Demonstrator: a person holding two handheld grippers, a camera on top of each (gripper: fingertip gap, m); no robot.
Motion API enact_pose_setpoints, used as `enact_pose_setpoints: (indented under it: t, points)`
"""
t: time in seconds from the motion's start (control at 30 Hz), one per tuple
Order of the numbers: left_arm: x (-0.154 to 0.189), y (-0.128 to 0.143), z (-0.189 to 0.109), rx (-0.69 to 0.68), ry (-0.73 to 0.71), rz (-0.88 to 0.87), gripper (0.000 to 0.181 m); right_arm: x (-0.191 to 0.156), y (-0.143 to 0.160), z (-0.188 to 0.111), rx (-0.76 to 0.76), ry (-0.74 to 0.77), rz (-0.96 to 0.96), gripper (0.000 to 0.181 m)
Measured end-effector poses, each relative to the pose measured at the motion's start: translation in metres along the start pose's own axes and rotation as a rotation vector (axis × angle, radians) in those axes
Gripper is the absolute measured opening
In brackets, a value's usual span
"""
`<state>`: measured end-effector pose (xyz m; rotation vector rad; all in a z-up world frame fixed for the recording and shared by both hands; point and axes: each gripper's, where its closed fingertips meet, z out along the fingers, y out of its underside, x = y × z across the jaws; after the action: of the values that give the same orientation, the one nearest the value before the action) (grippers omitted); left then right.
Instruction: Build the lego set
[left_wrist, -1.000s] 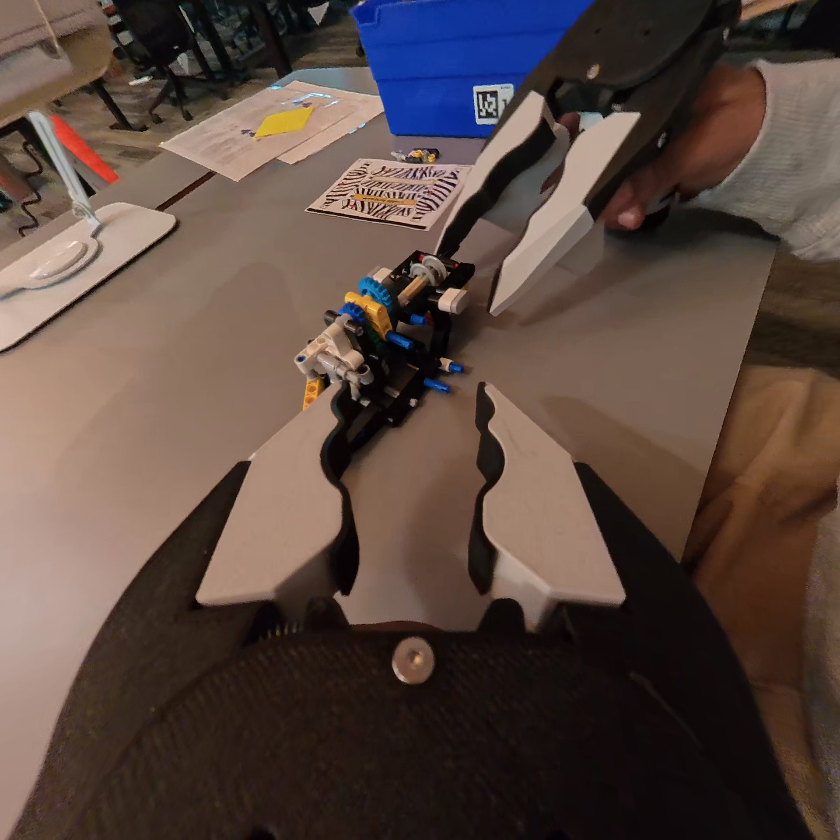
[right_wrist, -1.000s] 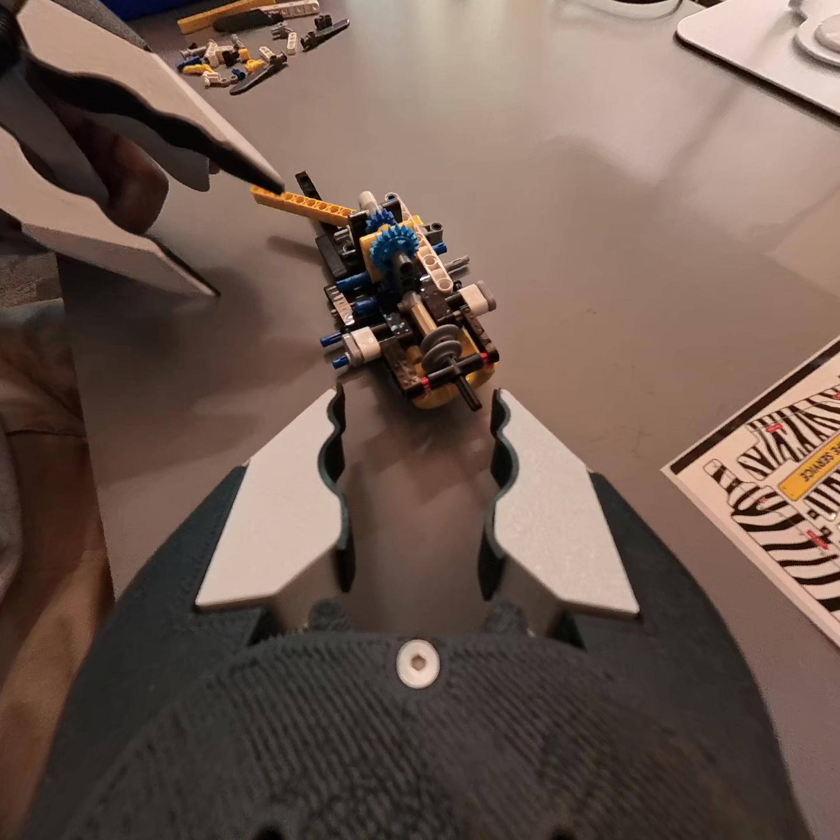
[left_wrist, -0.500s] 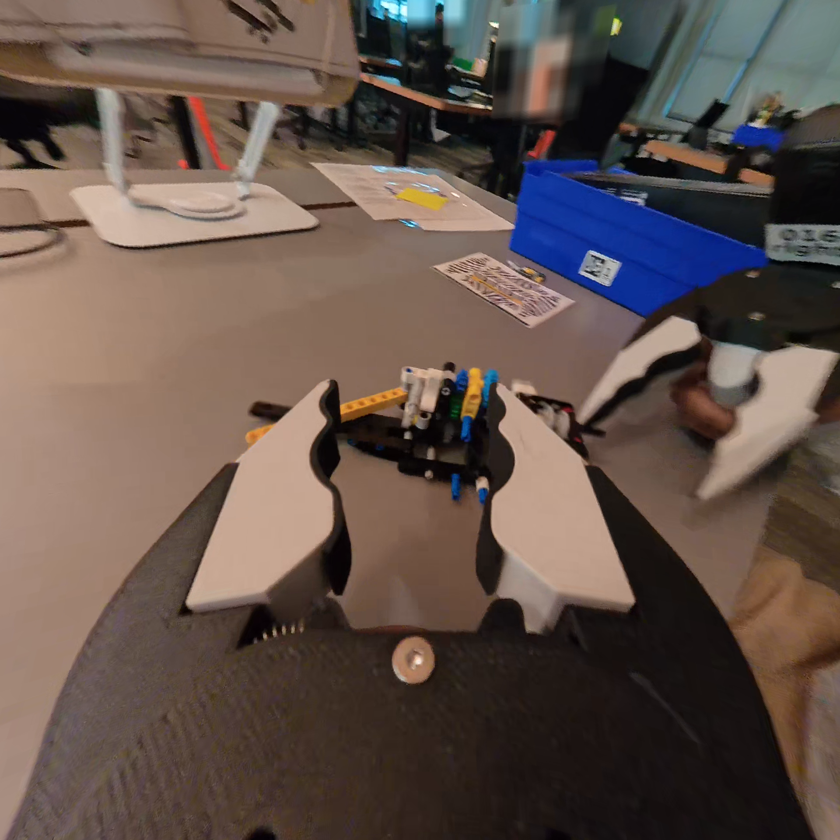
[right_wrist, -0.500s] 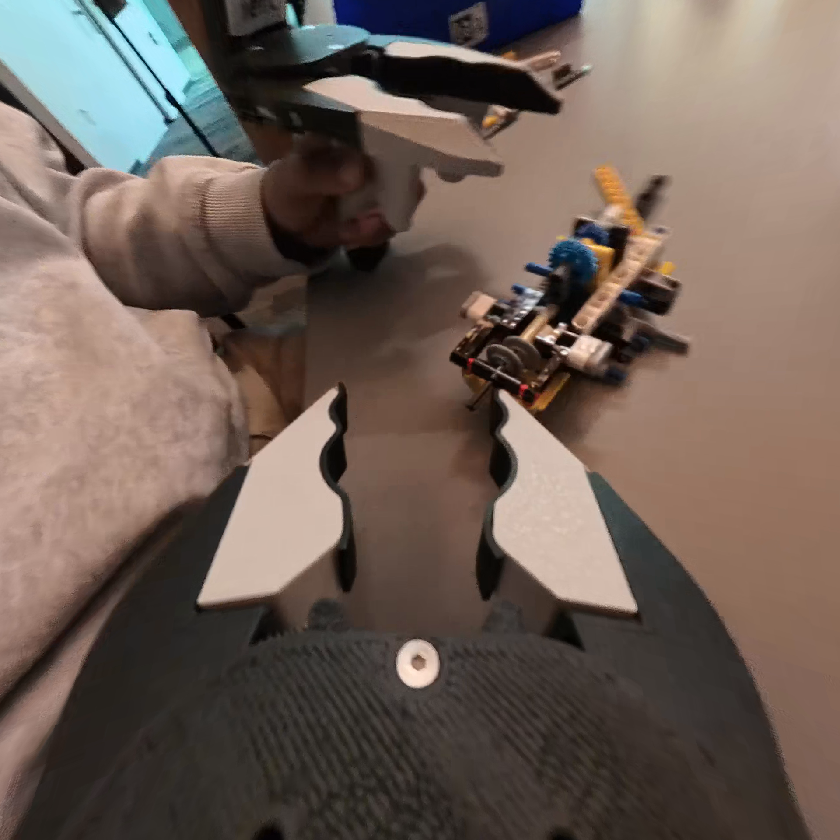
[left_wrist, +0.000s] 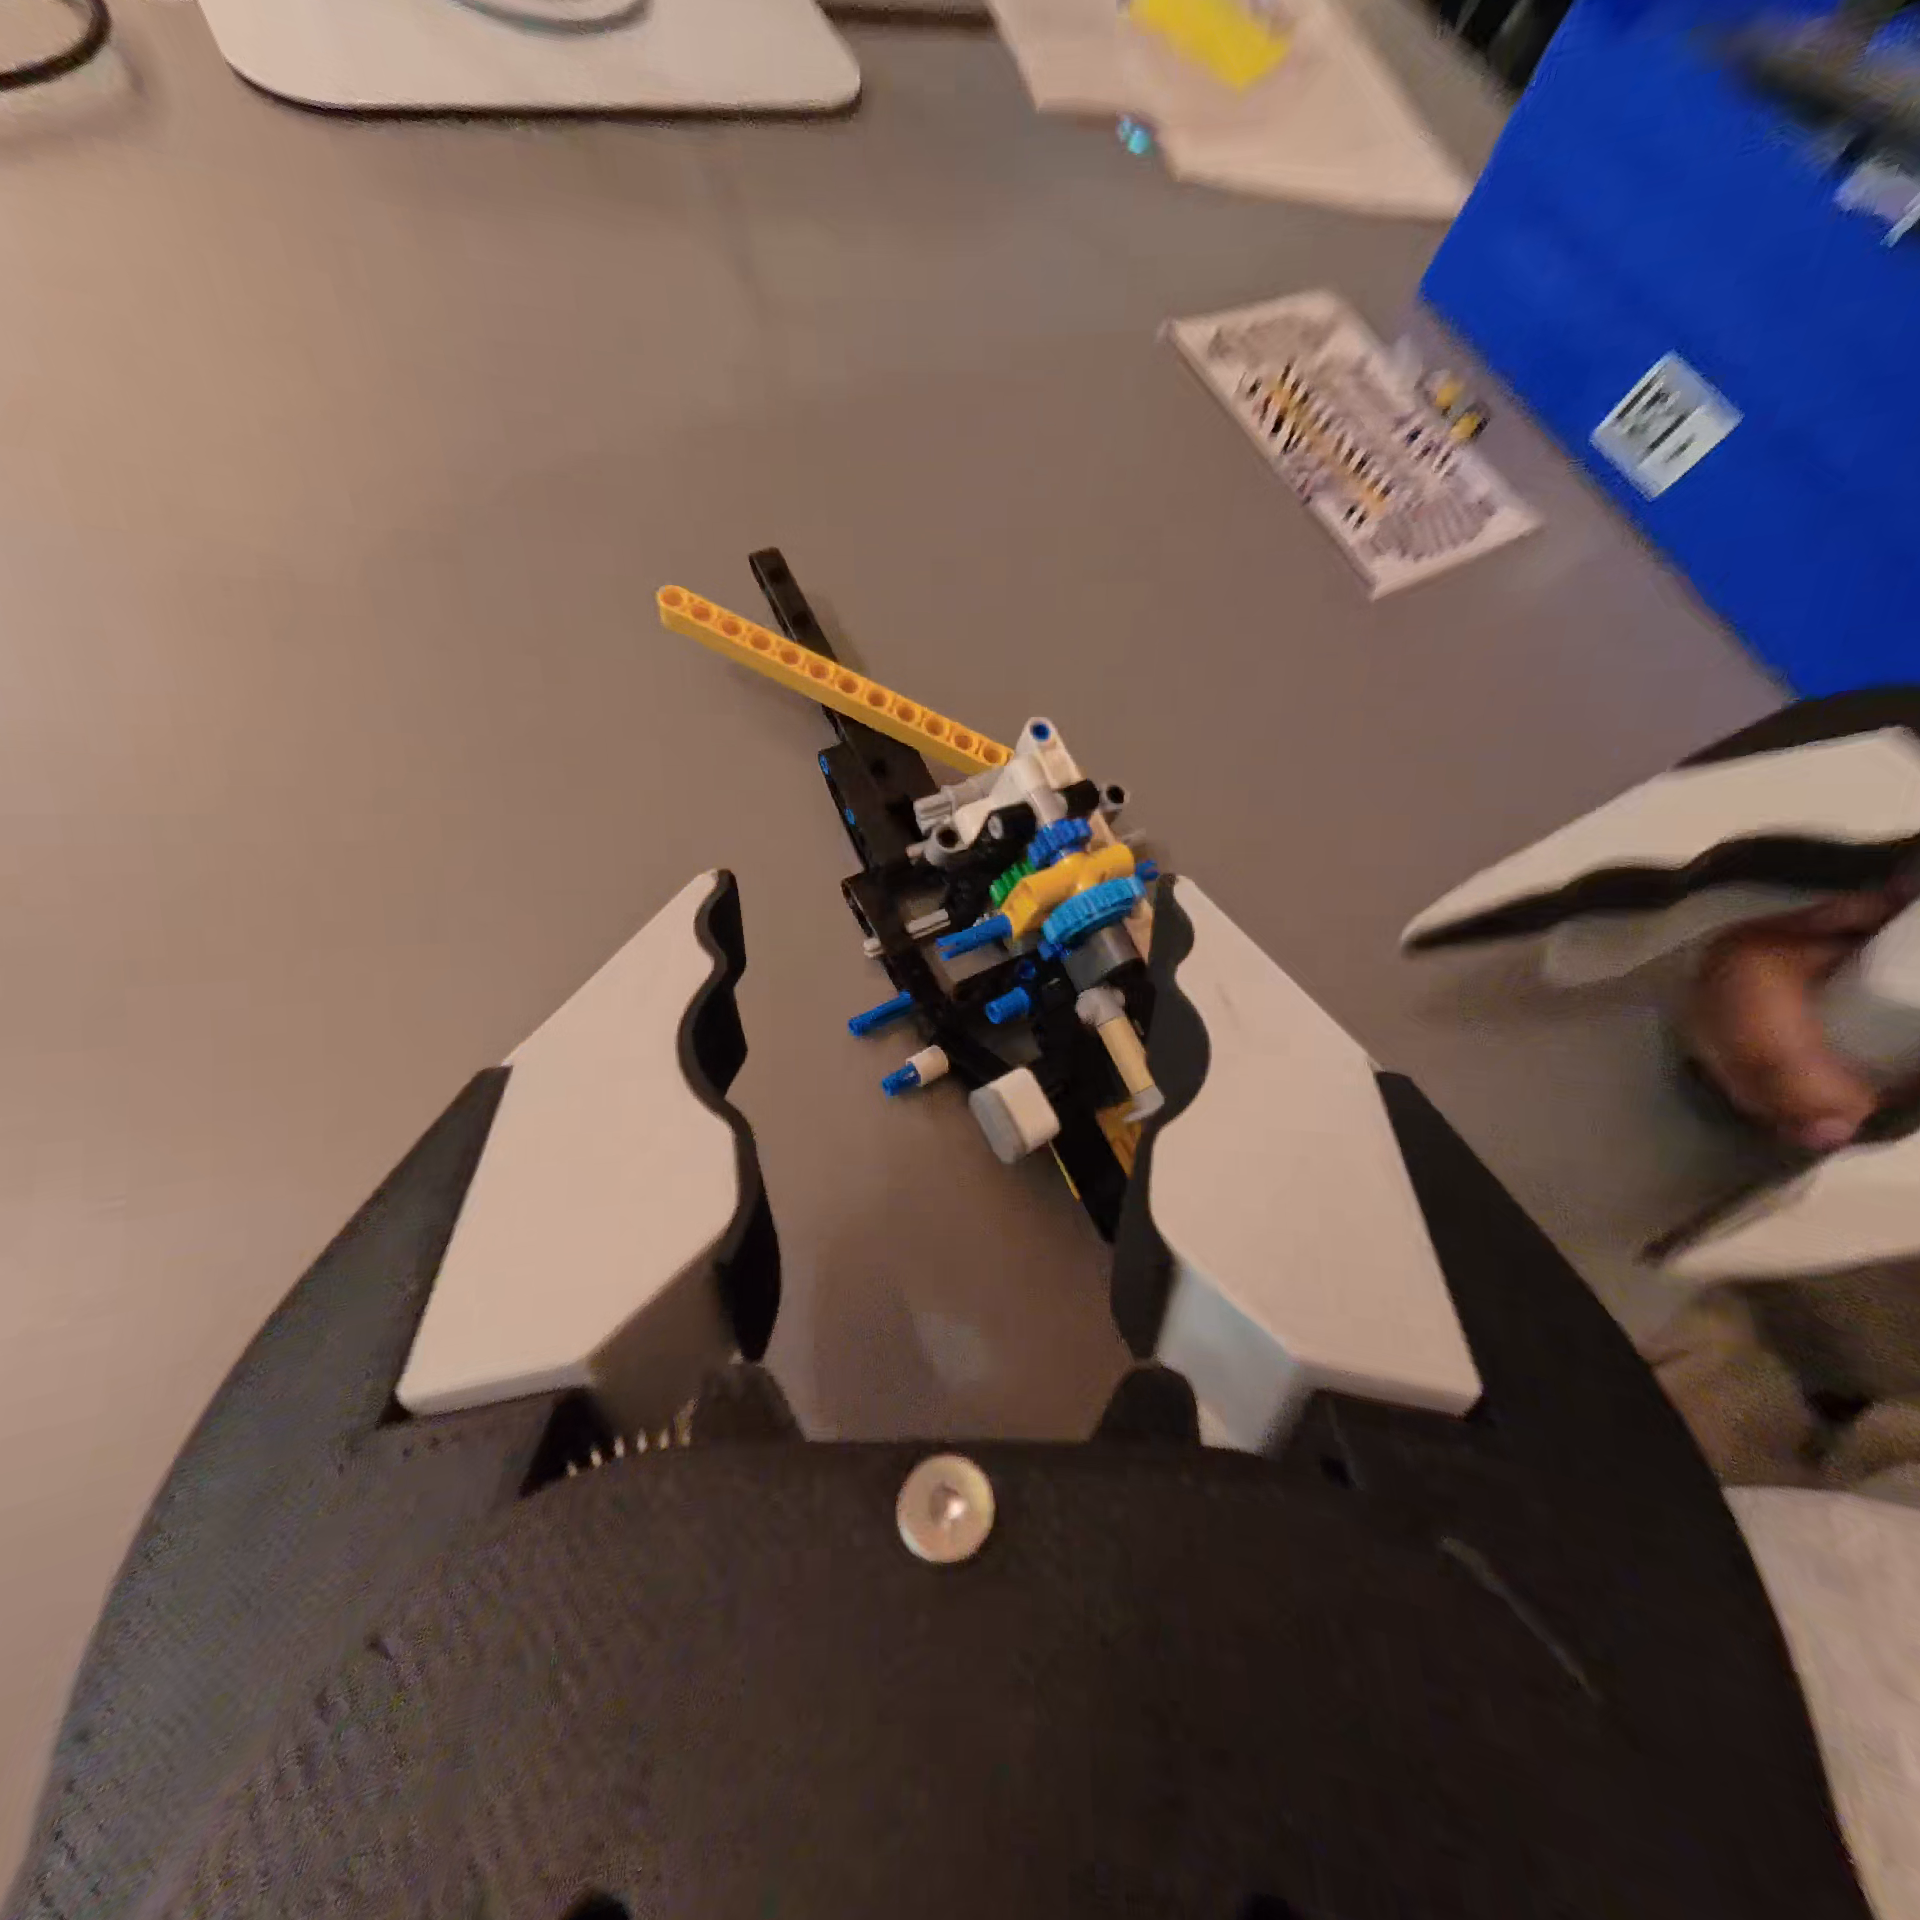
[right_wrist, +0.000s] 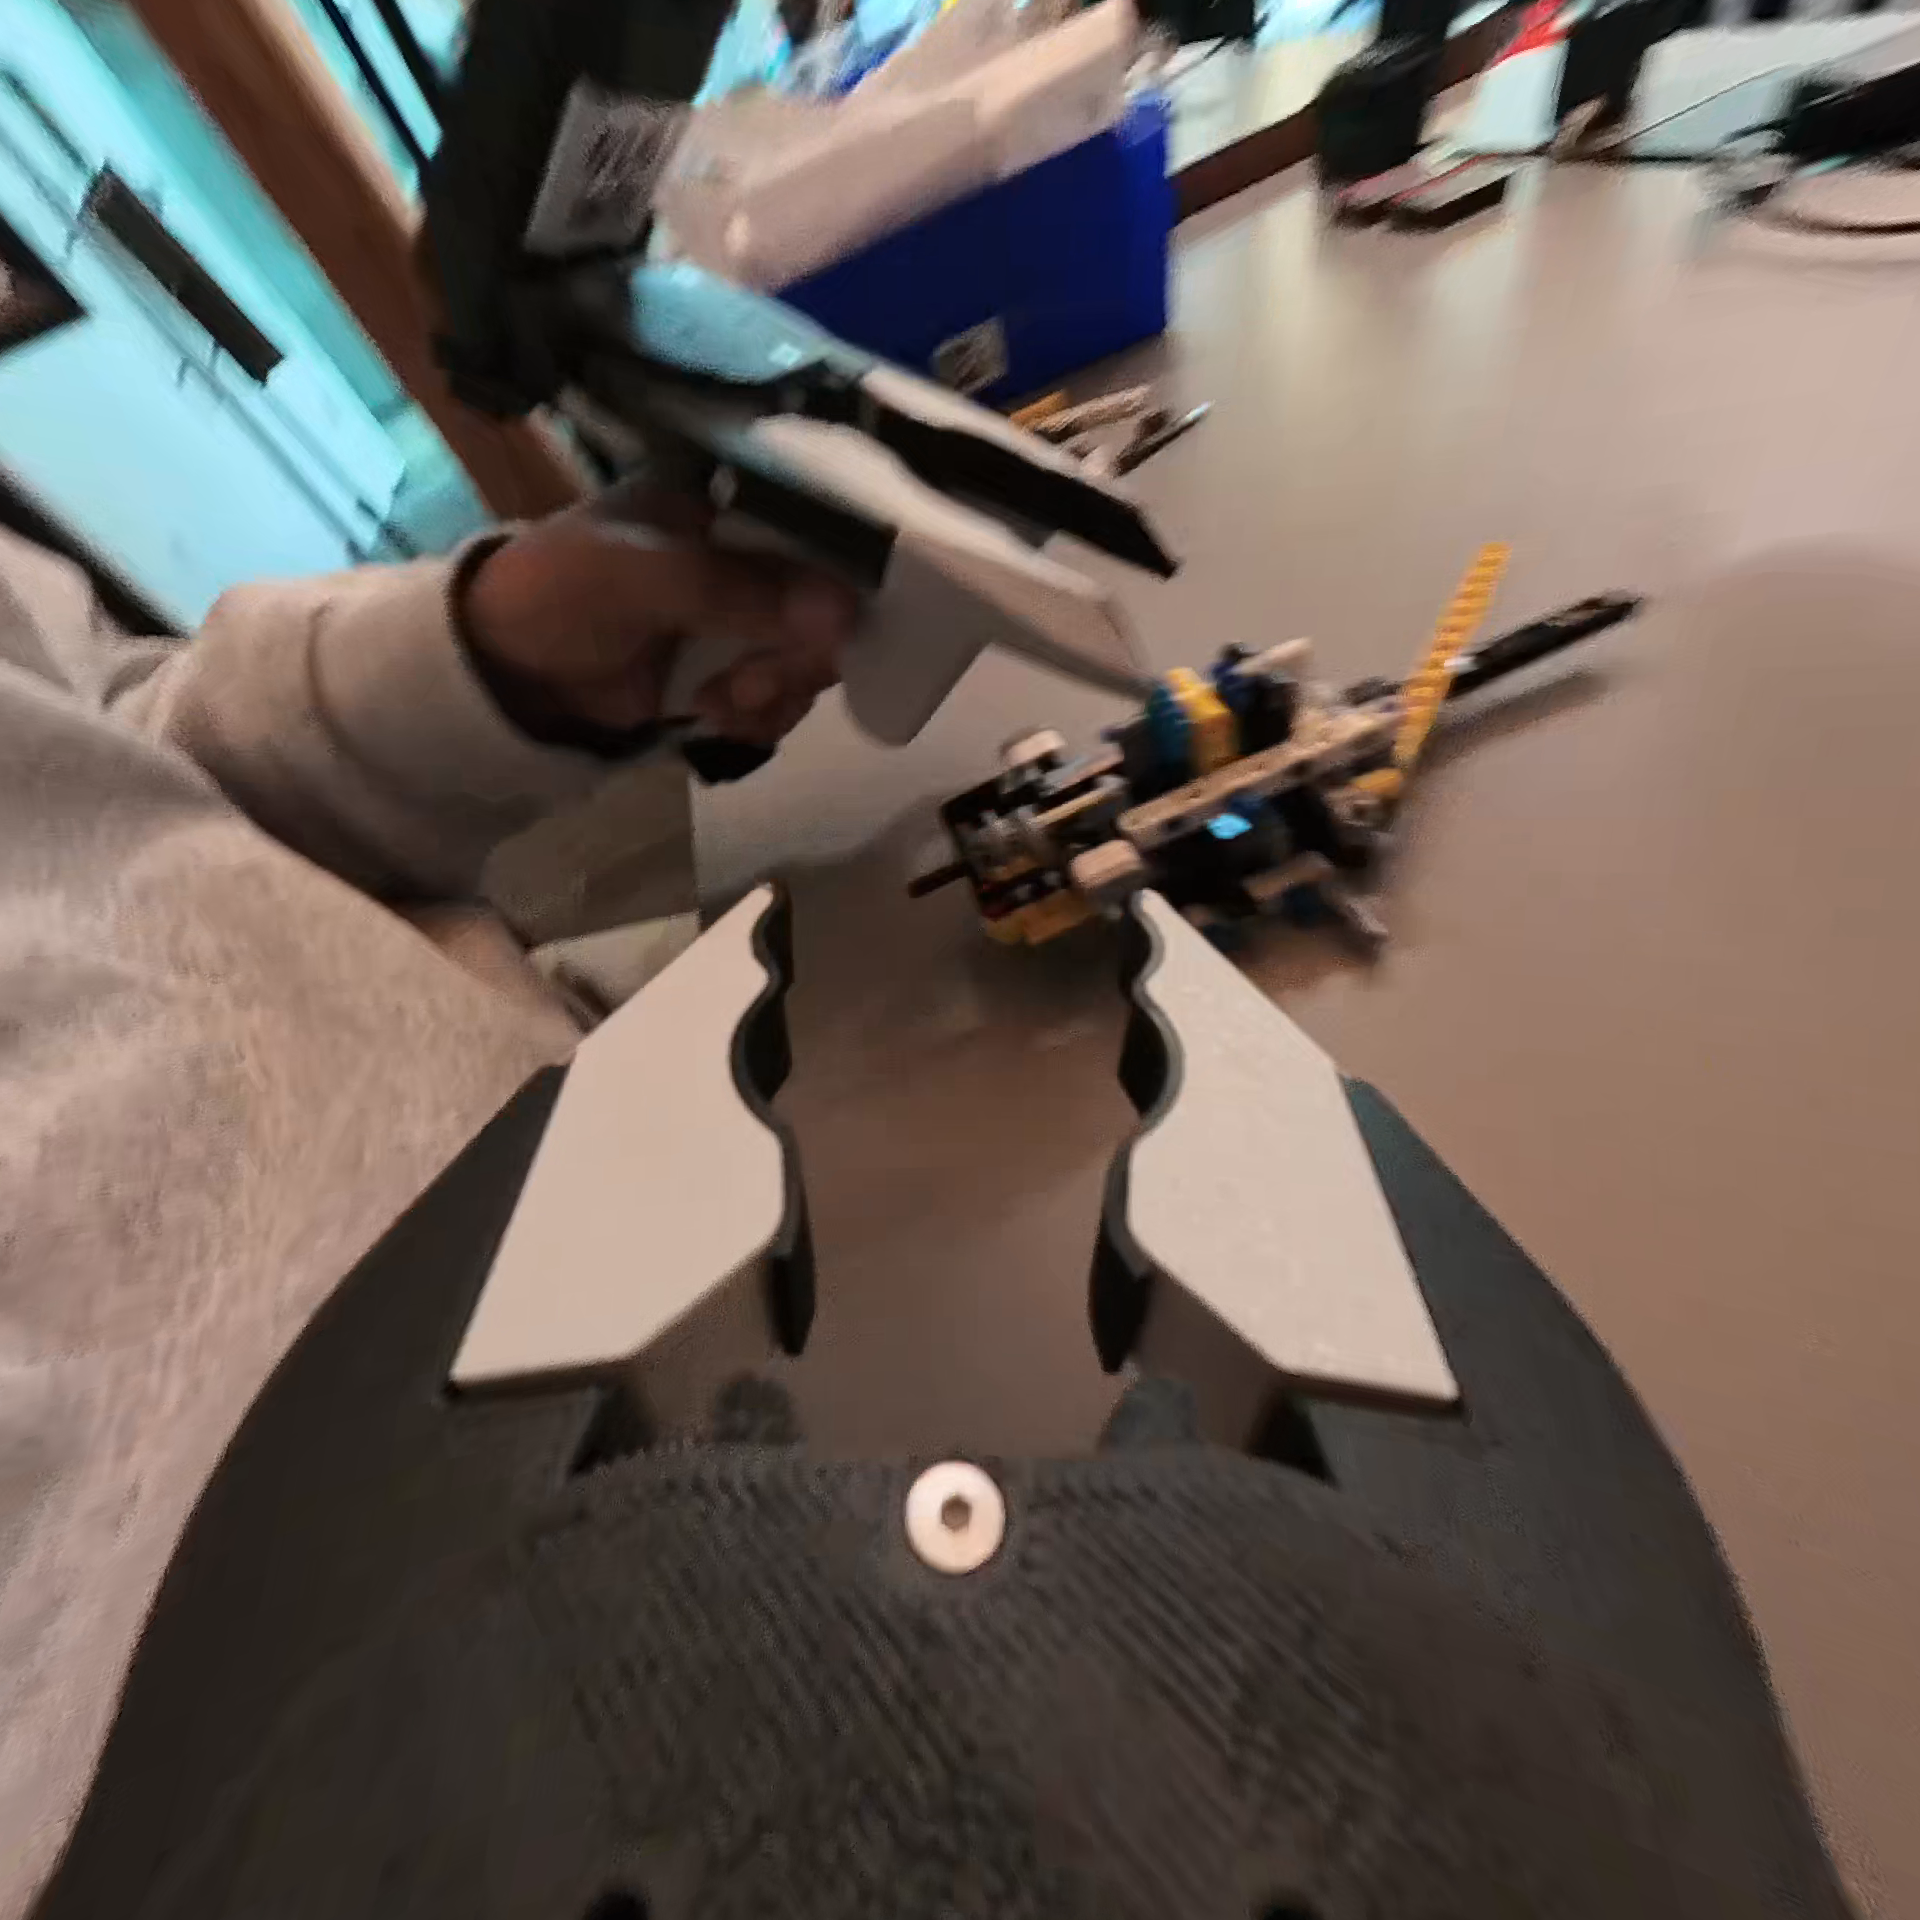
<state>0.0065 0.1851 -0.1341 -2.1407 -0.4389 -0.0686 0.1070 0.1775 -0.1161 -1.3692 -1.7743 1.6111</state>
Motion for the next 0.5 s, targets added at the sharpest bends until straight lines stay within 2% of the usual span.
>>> enact_pose_setpoints:
  t: [0.13,0.33,0.5]
  points:
    - [0.005,-0.002,0.013,-0.125,-0.165,0.171,0.078,0.023,-0.013,-0.033,0.150,0.081,0.085,0.057]
    - [0.007,0.008,0.038,-0.323,-0.240,0.179,0.078,0.040,-0.004,-0.056,0.088,0.215,-0.016,0.055]
    - [0.001,0.012,0.036,-0.410,-0.295,0.179,0.061,0.035,-0.014,-0.065,0.172,0.146,0.055,0.054]
